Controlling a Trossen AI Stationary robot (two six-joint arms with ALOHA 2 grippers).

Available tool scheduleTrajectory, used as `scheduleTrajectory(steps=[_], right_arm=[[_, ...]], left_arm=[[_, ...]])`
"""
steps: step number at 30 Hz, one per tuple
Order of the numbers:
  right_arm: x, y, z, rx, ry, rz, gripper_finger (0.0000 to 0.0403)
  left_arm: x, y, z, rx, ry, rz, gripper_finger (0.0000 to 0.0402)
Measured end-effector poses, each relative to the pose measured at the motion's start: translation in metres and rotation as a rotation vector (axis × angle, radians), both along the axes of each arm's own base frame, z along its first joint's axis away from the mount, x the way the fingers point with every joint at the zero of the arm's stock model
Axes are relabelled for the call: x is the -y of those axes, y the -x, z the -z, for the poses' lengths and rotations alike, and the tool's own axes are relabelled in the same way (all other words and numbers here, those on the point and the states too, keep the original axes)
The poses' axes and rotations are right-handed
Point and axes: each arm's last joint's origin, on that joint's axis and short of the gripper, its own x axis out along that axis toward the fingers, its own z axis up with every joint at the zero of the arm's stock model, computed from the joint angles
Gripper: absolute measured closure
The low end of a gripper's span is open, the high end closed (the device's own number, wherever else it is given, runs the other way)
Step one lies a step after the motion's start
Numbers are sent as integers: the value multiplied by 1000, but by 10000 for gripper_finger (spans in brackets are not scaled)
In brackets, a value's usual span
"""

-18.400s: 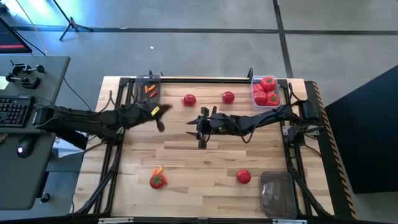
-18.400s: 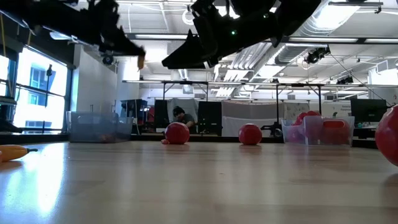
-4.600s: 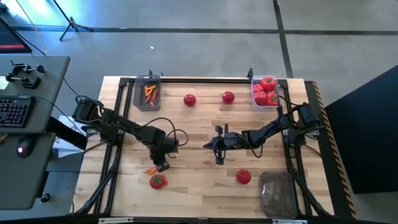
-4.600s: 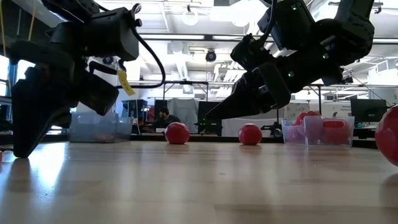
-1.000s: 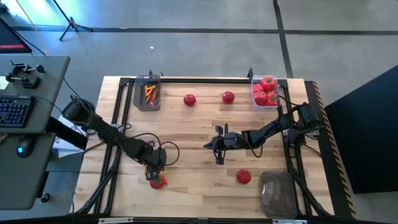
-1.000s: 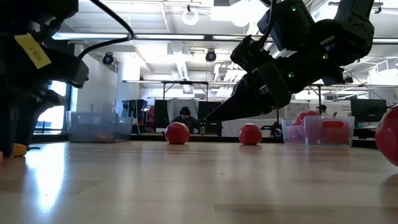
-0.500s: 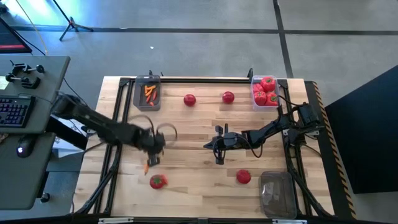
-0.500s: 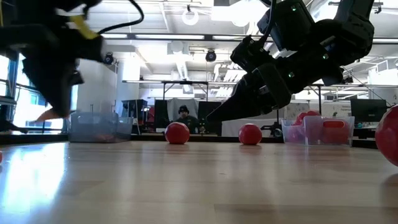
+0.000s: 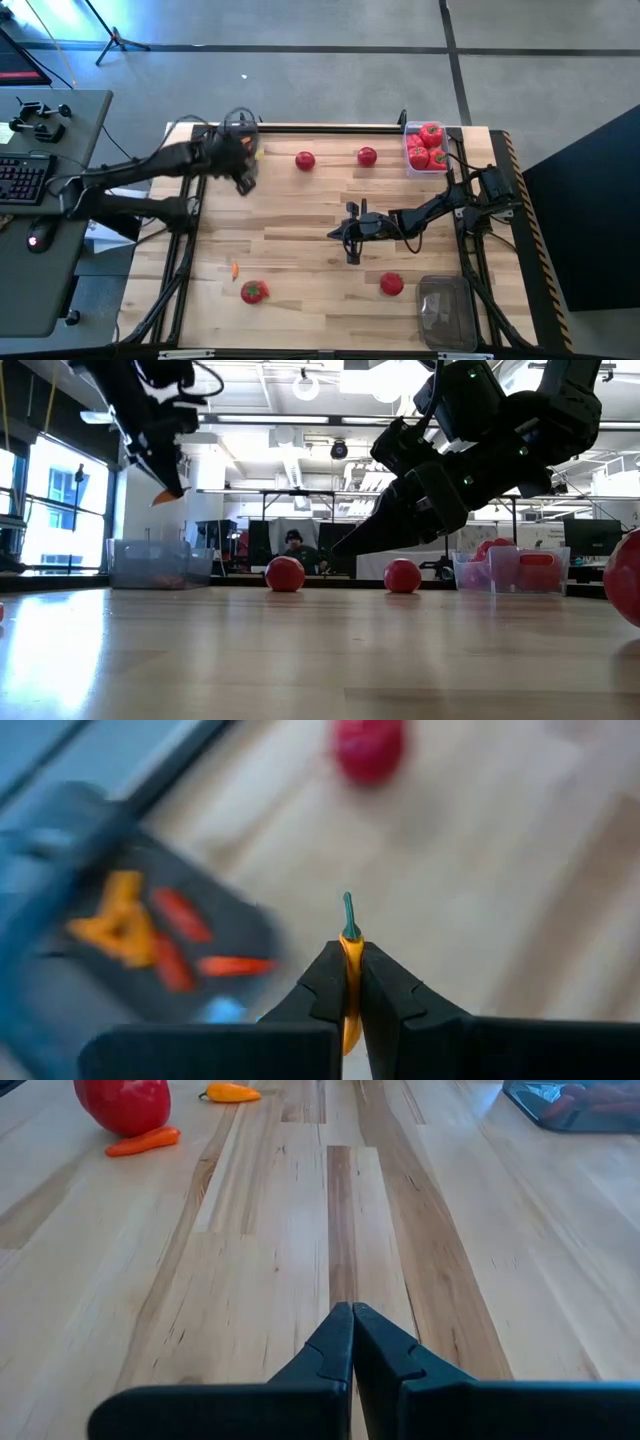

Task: Sort produce into baskets
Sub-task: Put the yellow chili pepper into the top black bin

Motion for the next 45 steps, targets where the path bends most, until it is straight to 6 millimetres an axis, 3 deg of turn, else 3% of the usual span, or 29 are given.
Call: scheduleTrajectory(steps=[9,20,29,41,45], right_arm=[[0,0,0,0,-1,0,403],[0,0,0,0,-2,1,403],[2,0,0,0,0,6,403],[2,0,0,0,0,6,403],[2,0,0,0,0,6,403]], left_arm=[[-69,26,20,-206,-6,-164,399],[-121,34,63,-256,142,-395,399],[-137,36,80,-204,264,-534,387],[-140,30,73,-227,237,-445,278],[-133,29,69,-263,244,-343,258]])
